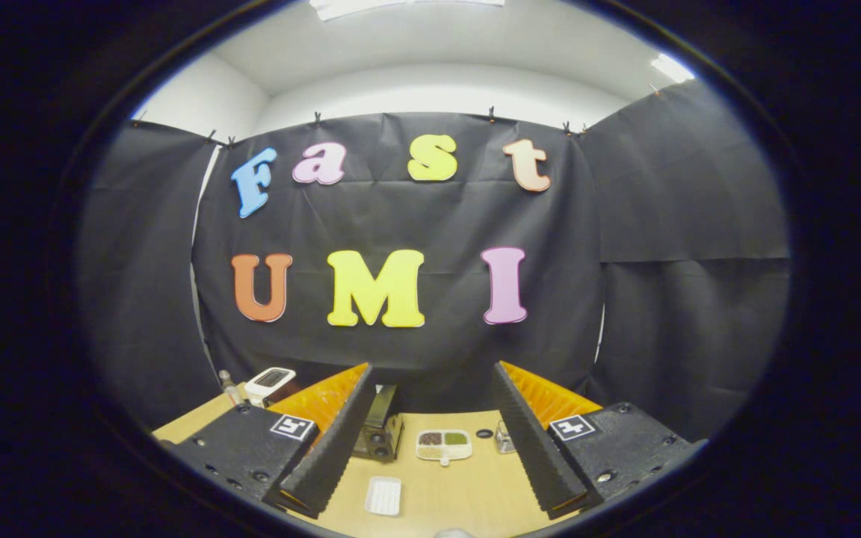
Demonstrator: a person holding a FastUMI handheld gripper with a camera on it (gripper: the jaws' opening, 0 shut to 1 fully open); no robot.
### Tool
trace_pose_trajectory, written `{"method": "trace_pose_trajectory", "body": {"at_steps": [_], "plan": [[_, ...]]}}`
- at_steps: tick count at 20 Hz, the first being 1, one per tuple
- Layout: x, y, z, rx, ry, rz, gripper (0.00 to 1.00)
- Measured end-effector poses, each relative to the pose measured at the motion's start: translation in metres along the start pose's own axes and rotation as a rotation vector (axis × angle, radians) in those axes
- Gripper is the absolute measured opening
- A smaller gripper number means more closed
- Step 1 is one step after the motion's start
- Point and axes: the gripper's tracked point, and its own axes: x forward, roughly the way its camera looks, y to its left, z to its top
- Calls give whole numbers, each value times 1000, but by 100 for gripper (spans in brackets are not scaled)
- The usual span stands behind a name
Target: Open the toaster oven, put the food inside, and close the toaster oven door.
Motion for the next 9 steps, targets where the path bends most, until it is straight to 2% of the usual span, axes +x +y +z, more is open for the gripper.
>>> {"method": "trace_pose_trajectory", "body": {"at_steps": [9], "plan": [[-8, -7, -3, -14, -2, -4, 99]]}}
